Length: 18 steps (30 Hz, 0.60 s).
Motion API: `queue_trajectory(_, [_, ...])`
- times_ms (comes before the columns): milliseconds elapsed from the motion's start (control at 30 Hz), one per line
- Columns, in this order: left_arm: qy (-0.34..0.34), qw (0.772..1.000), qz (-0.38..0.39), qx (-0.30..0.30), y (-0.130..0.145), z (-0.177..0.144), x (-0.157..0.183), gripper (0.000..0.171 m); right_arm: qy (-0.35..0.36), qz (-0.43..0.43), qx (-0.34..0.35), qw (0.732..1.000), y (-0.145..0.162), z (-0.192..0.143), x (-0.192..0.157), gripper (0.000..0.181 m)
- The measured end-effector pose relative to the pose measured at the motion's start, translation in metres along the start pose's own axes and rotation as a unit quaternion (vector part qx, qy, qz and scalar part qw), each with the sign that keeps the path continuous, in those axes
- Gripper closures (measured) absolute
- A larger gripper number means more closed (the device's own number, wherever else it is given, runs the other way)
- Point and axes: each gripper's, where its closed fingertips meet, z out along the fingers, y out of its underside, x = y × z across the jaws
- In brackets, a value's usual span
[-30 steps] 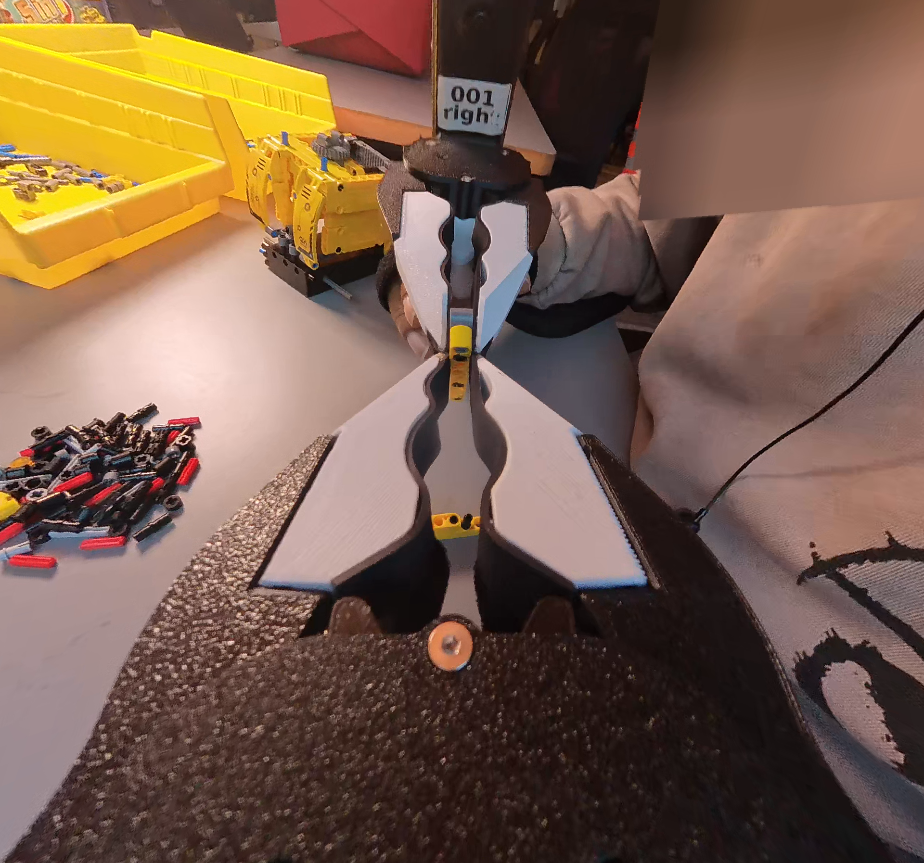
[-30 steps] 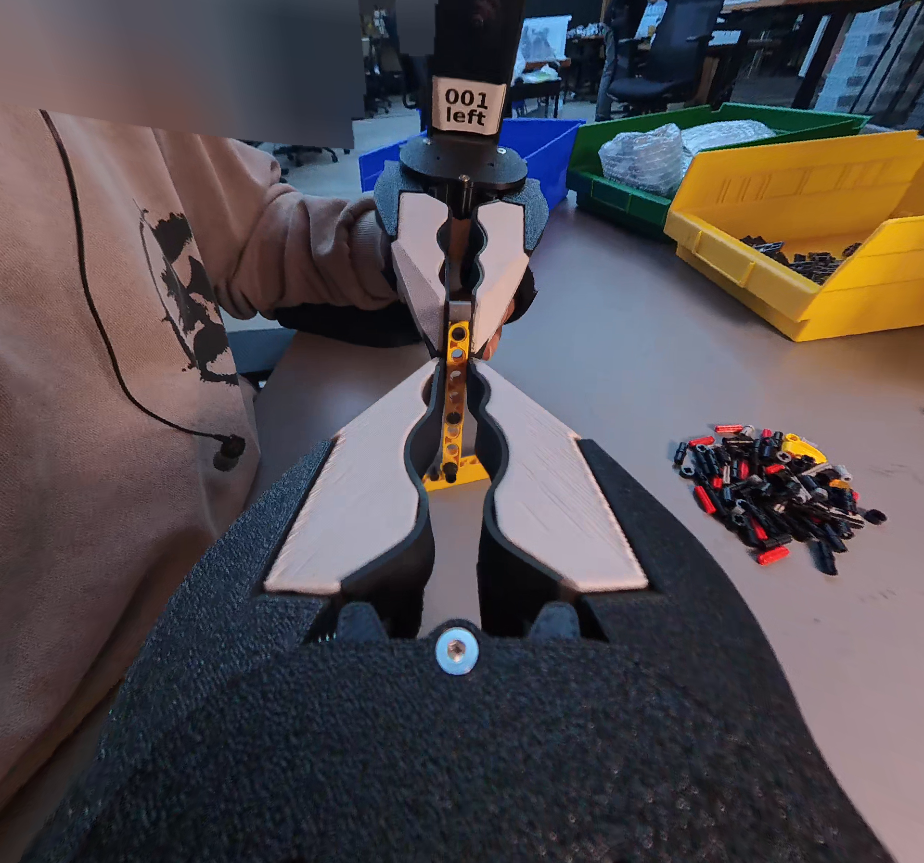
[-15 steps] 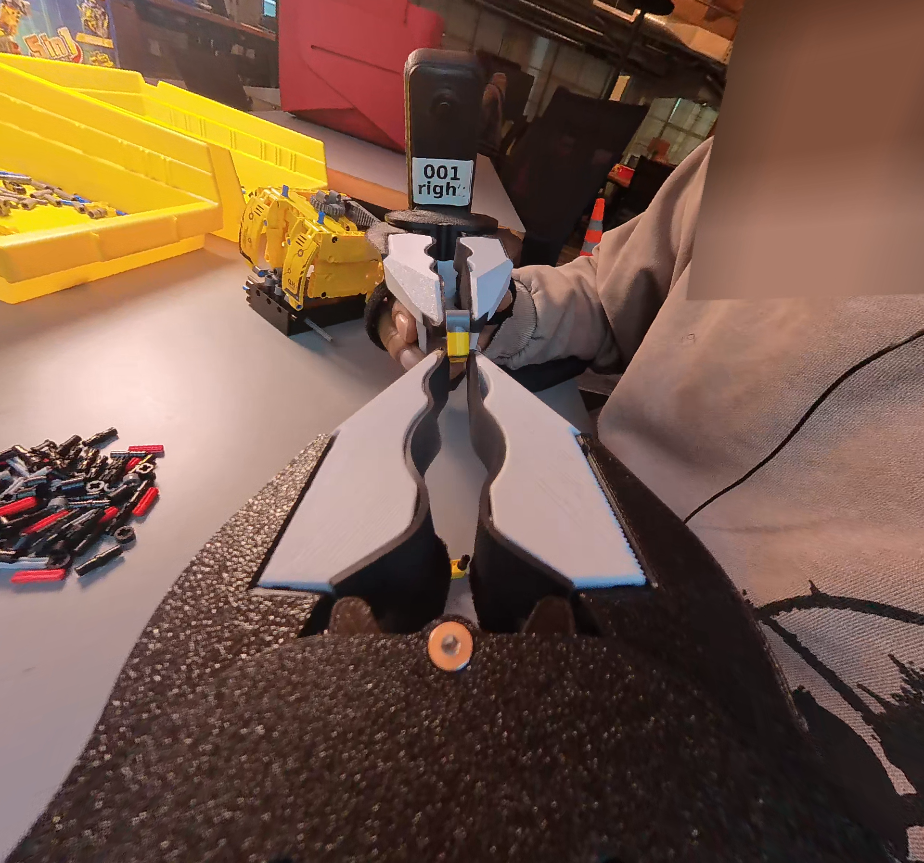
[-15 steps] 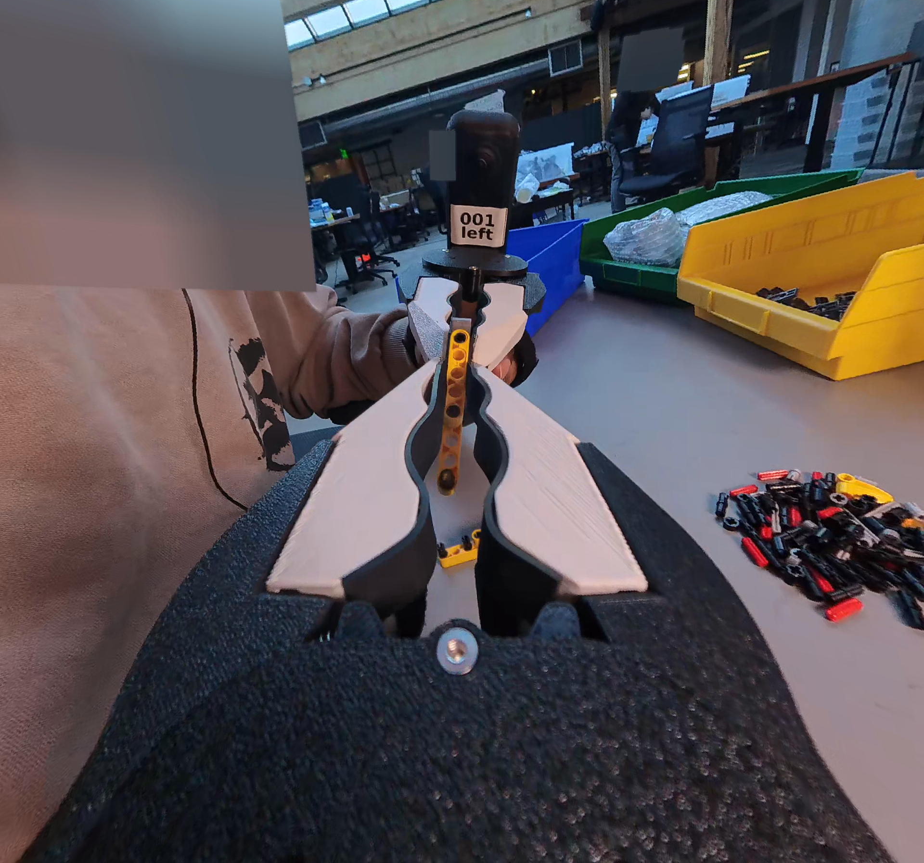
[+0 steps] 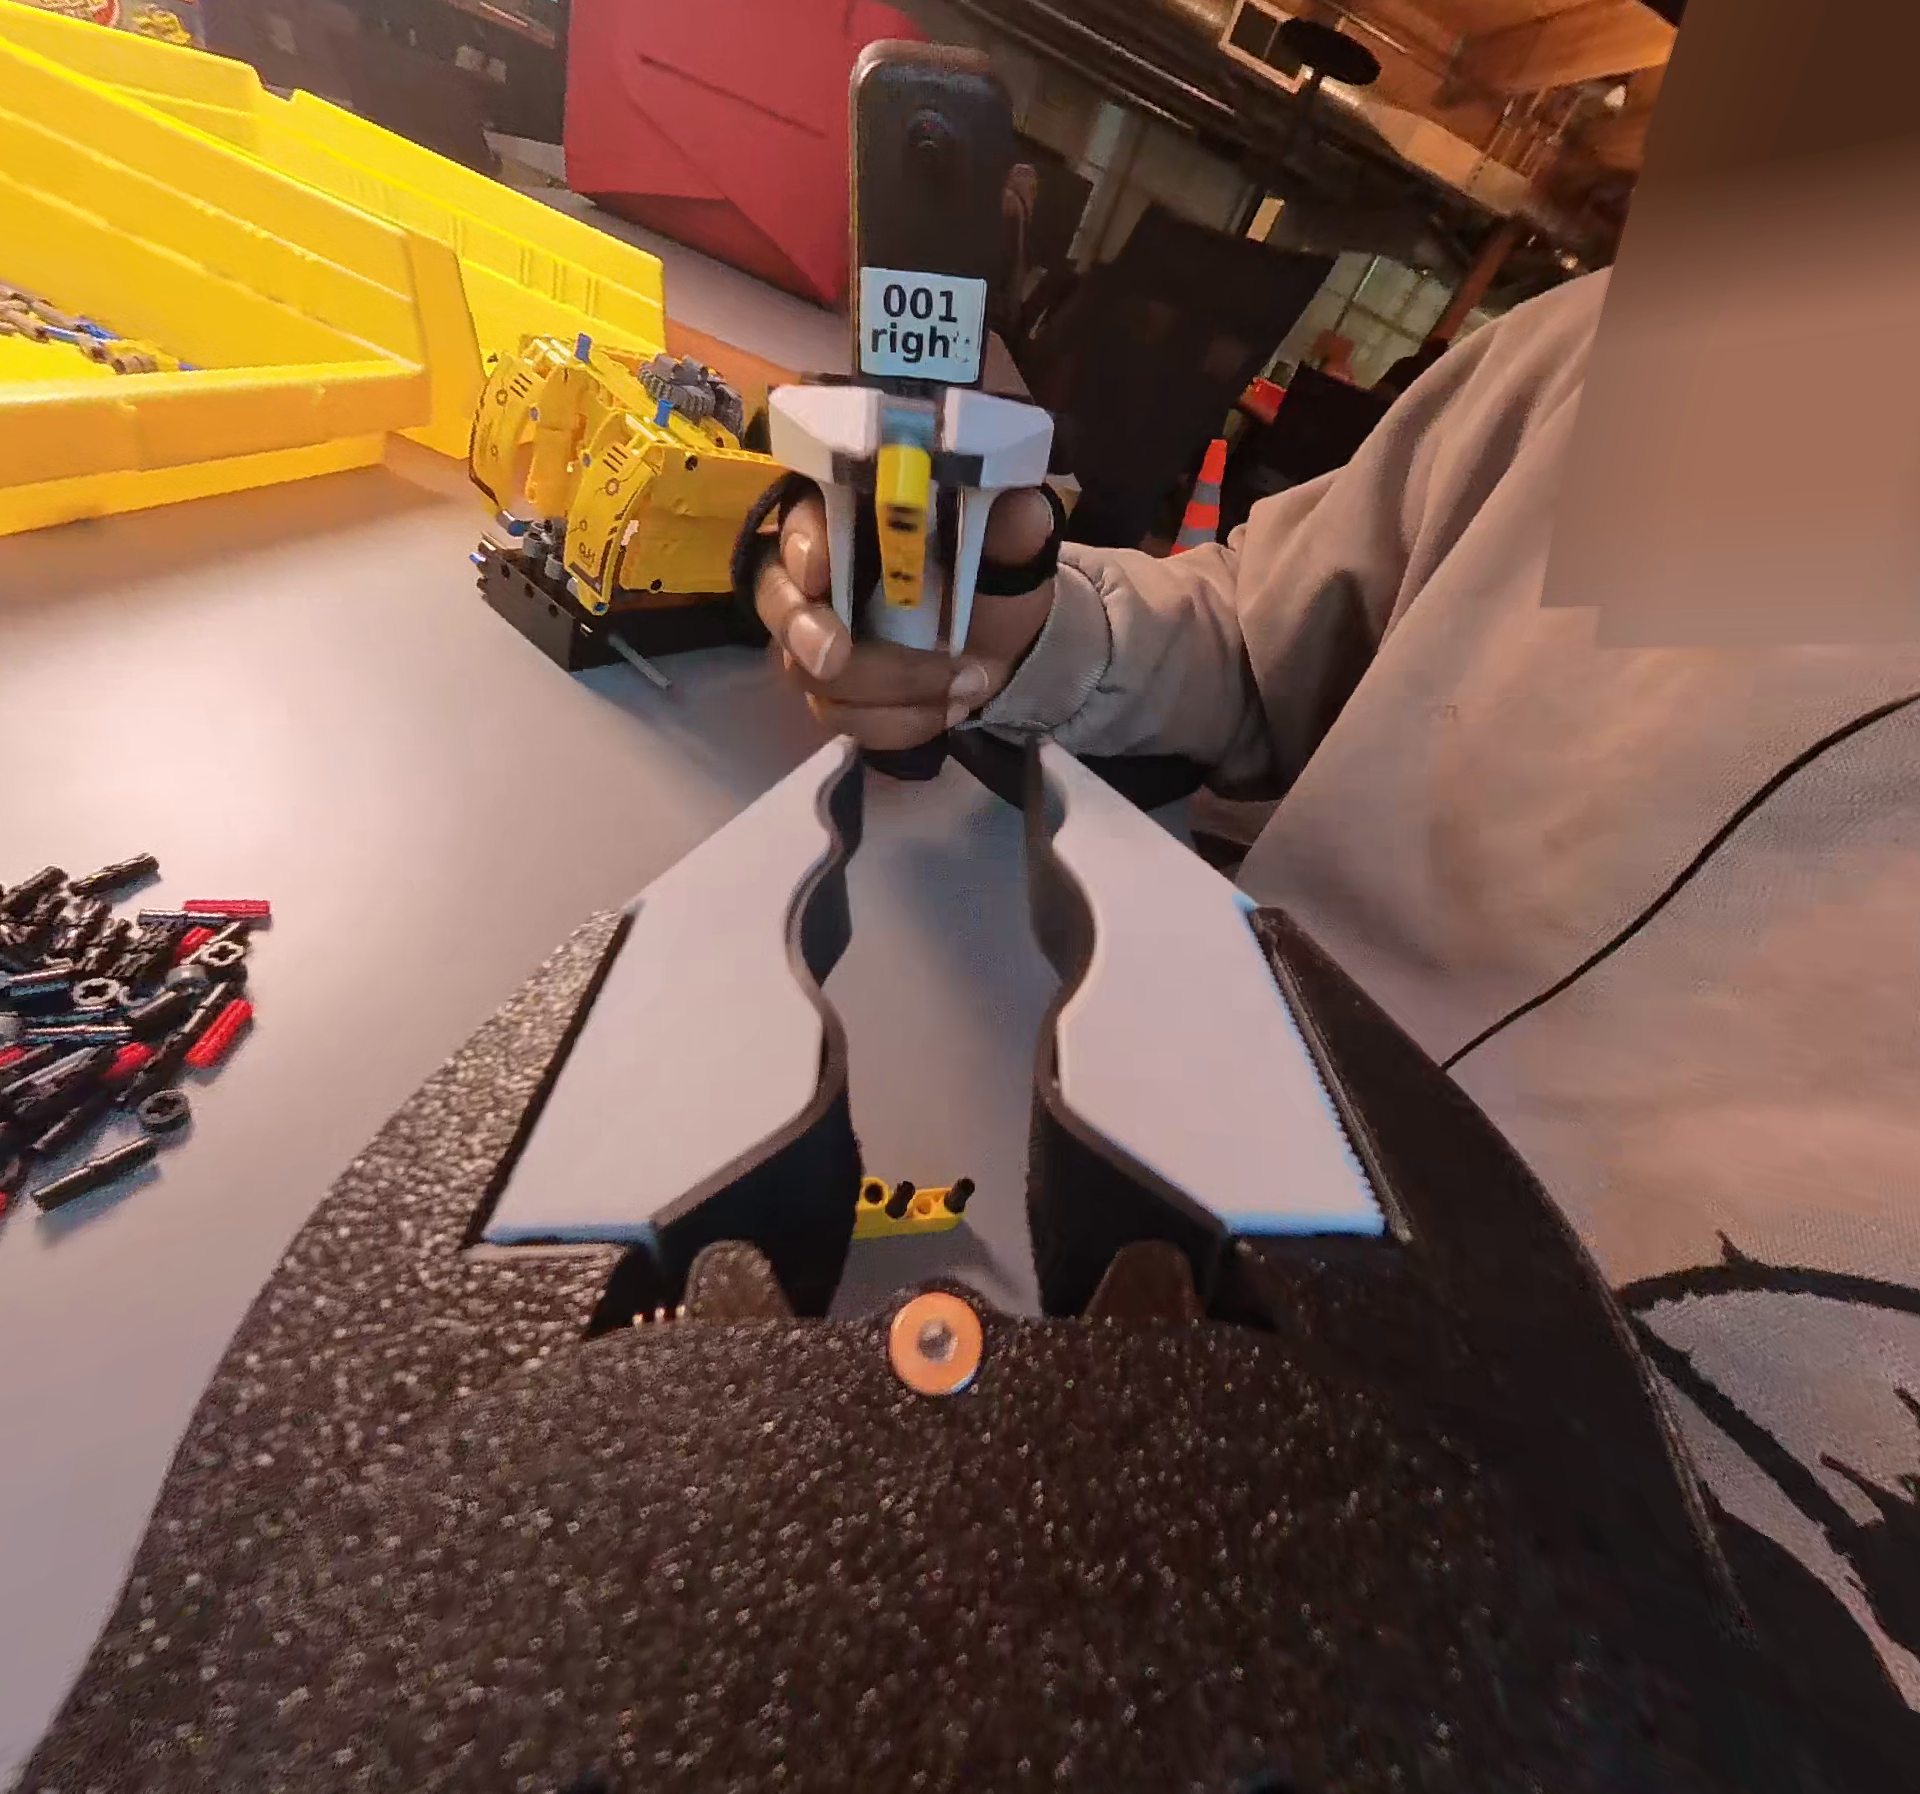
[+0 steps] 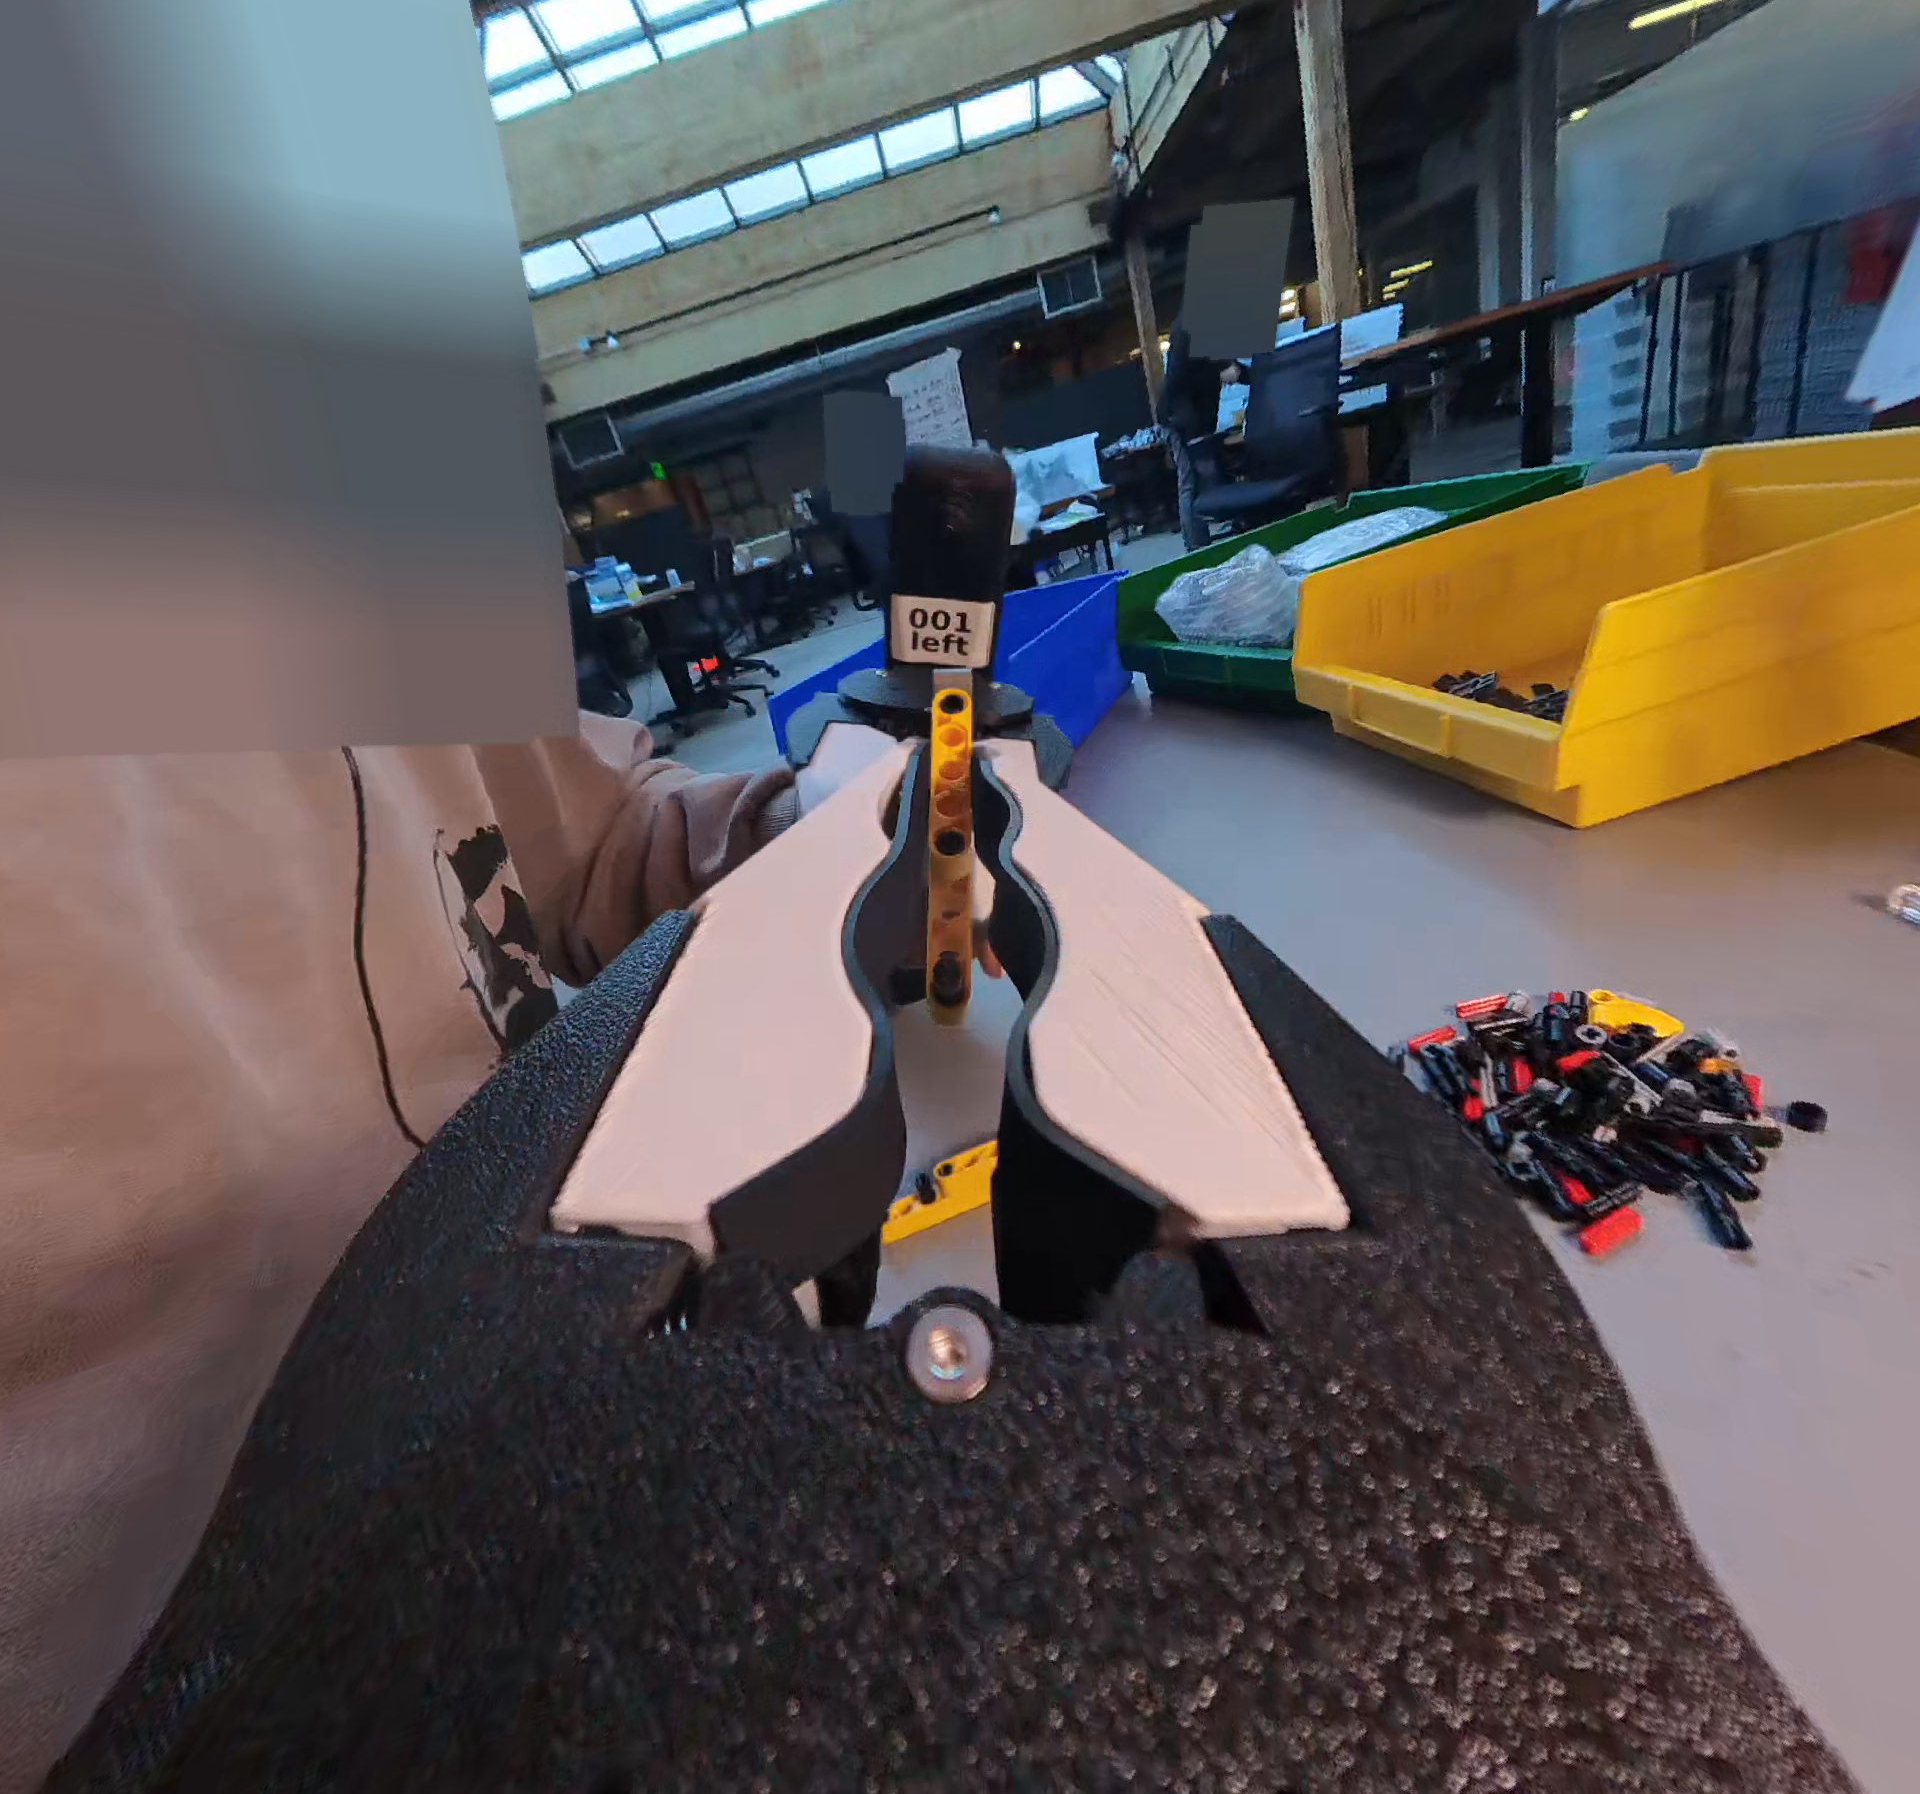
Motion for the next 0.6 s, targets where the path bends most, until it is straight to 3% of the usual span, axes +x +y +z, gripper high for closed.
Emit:
queue_trajectory(100, [0.006, 0.999, -0.006, 0.035, -0.012, 0.003, 0.006, 0.141, -0.011, 0.006, -0.031, 0.999, 0.019, 0.011, -0.006, 0.175])
queue_trajectory(167, [-0.016, 0.999, 0.015, 0.03, -0.012, 0.002, 0.002, 0.155, -0.019, 0.012, -0.051, 0.998, 0.03, 0.015, -0.009, 0.175])
queue_trajectory(200, [-0.025, 0.999, 0.024, 0.019, -0.009, 0.001, 0.0, 0.165, -0.024, 0.019, -0.053, 0.998, 0.031, 0.016, -0.01, 0.175])
queue_trajectory(400, [-0.047, 0.995, 0.072, -0.059, 0.014, 0.0, 0.0, 0.165, -0.04, 0.005, -0.118, 0.992, 0.051, 0.015, -0.015, 0.175])
queue_trajectory(600, [-0.057, 0.984, 0.113, -0.127, 0.037, 0.008, -0.001, 0.165, -0.036, -0.075, -0.203, 0.976, 0.072, 0.006, -0.017, 0.174])
